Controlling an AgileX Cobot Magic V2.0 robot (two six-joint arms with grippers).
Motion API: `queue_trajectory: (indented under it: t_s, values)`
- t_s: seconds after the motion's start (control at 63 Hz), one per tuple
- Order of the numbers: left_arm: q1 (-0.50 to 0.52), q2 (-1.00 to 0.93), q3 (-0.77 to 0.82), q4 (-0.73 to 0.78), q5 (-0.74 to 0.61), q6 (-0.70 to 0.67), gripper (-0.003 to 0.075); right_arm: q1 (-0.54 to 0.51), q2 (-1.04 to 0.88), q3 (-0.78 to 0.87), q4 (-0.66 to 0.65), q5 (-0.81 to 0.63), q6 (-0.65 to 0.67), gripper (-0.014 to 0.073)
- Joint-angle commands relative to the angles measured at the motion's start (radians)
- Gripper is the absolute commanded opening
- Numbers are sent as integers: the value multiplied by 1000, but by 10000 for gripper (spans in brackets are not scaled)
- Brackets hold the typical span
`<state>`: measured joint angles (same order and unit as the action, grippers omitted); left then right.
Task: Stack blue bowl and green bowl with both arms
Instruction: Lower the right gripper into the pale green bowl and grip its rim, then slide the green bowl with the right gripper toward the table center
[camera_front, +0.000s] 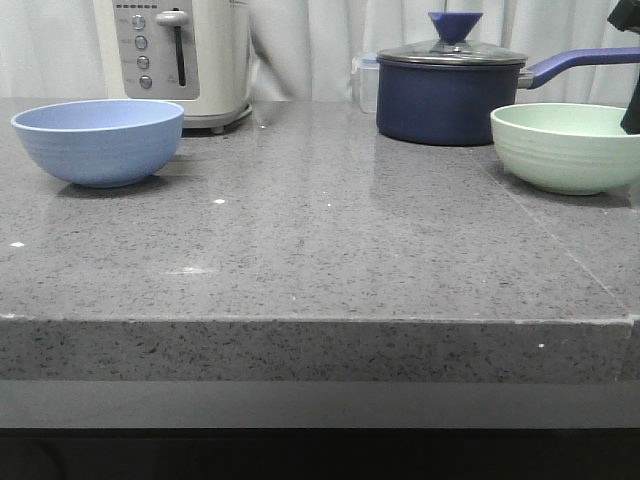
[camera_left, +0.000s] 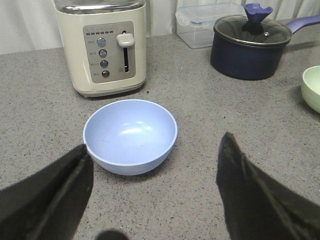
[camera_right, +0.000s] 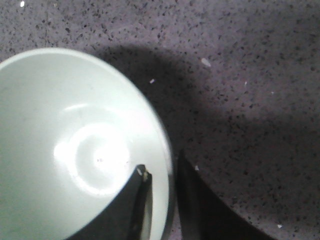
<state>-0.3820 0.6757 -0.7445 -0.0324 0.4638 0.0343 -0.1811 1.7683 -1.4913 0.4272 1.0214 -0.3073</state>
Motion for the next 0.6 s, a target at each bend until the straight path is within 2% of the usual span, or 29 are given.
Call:
queue_trajectory:
  t_s: [0.0,0.333,0.476,0.587]
  values:
    - [-8,3,-34,-4,-78,0,512,-8,-47,-35,33,-9,-12,86]
    - [-8,3,-34,-4,-78,0,512,-8,-47,-42,33,-6,-28,-60]
    - [-8,3,-34,-4,-78,0,512,13,-60,-89,33,25,-29,-63]
    - [-8,3,-34,-4,-78,0,512,79,-56,-163,26,72,-29,-54]
